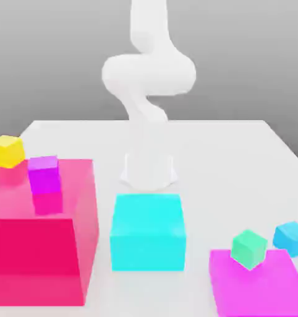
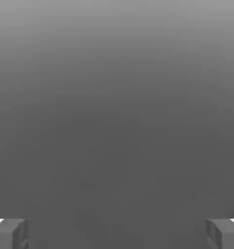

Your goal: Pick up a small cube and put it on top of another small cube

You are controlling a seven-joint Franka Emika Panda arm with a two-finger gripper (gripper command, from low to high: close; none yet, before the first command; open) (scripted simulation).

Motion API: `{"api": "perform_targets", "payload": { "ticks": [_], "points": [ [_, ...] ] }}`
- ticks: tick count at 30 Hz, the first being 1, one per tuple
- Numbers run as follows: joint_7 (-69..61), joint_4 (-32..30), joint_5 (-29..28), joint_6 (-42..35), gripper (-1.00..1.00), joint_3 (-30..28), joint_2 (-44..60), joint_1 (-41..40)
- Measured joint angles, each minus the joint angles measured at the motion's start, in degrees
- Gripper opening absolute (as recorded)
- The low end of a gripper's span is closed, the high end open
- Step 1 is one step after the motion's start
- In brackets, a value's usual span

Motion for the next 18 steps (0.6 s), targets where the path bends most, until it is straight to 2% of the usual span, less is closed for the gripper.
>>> {"api": "perform_targets", "payload": {
  "ticks": [10, 18],
  "points": [
    [-26.36, -5.04, 4.23, 8.97, 0.00, 0.80, 20.81, 16.45],
    [-44.72, -9.04, 4.27, 16.16, 0.00, 6.06, 37.07, 26.12]
  ]
}}
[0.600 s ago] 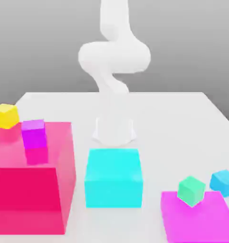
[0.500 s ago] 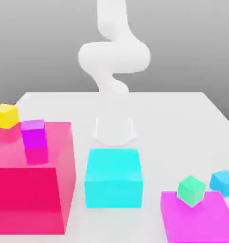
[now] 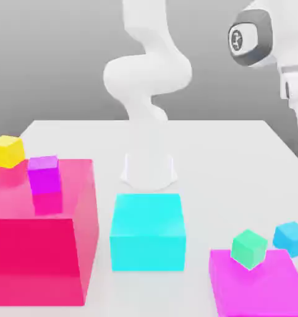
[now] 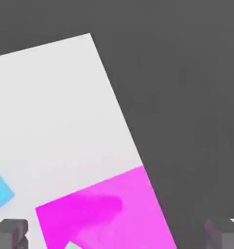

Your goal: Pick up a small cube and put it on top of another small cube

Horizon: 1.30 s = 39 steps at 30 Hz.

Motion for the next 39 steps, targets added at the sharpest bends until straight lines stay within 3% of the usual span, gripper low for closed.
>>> {"api": "perform_targets", "payload": {
  "ticks": [6, 12, 13, 20, 26, 30, 39],
  "points": [
    [-8.67, -3.04, -7.08, 5.47, 0.00, 2.73, 12.16, 5.66],
    [-7.38, -1.83, -12.91, 14.47, 0.00, 0.03, 24.55, 9.08],
    [-7.17, -1.63, -13.19, 15.41, -1.00, -0.30, 25.70, 9.35],
    [-7.12, -1.67, -13.28, 15.15, -1.00, -0.25, 25.52, 9.31],
    [-9.61, -3.39, -9.02, 5.94, -1.00, 1.38, 14.30, 6.86],
    [-5.96, -2.36, -7.78, -2.06, -1.00, -3.99, 6.06, -0.76],
    [6.53, -0.05, -10.55, -18.65, -1.00, -13.29, -10.06, -19.42]
  ]
}}
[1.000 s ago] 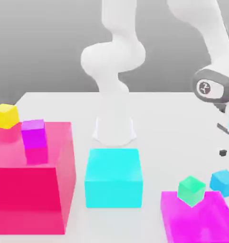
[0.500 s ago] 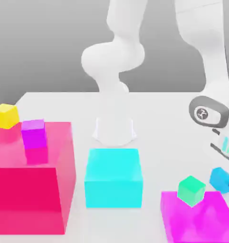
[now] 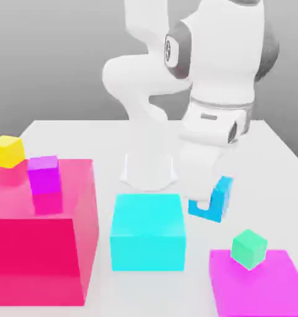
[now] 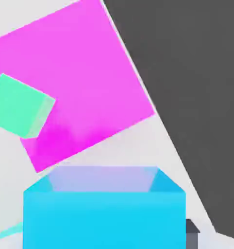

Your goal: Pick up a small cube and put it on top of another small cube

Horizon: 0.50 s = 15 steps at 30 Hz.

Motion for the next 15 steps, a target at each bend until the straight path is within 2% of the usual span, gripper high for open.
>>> {"api": "perform_targets", "payload": {
  "ticks": [11, 13, 15],
  "points": [
    [15.12, 1.57, -5.75, -15.75, -1.00, -13.89, -13.49, -24.38],
    [17.41, 0.66, -6.89, -15.28, -1.00, -17.00, -13.48, -28.76],
    [17.93, -2.00, -7.36, -11.24, -1.00, -18.72, -11.92, -30.24]
  ]
}}
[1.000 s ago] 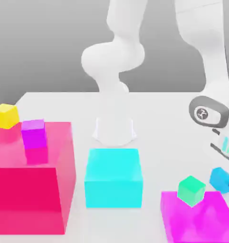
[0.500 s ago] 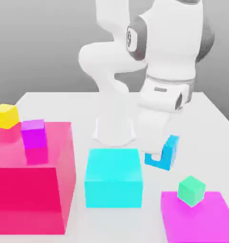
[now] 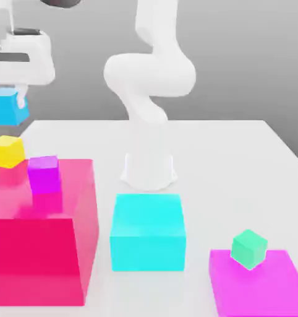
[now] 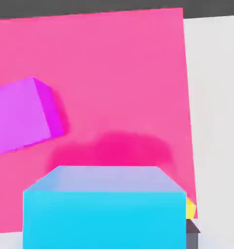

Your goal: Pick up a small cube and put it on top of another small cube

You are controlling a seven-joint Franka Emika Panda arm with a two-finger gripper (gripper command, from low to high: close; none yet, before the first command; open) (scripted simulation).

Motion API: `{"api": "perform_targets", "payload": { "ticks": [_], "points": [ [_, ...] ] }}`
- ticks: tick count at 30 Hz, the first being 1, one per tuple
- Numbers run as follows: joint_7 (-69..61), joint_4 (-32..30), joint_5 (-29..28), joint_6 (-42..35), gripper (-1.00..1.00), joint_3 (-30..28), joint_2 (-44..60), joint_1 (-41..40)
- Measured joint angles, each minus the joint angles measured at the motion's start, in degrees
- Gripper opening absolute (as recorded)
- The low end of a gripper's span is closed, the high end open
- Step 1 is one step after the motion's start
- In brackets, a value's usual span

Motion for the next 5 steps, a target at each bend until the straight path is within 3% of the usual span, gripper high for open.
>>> {"api": "perform_targets", "payload": {
  "ticks": [1, 5],
  "points": [
    [-0.01, -1.24, -0.08, 1.94, 1.00, -0.51, 0.74, -0.27],
    [-0.01, -1.24, -0.08, 1.93, 1.00, -0.51, 0.74, -0.27]
  ]
}}
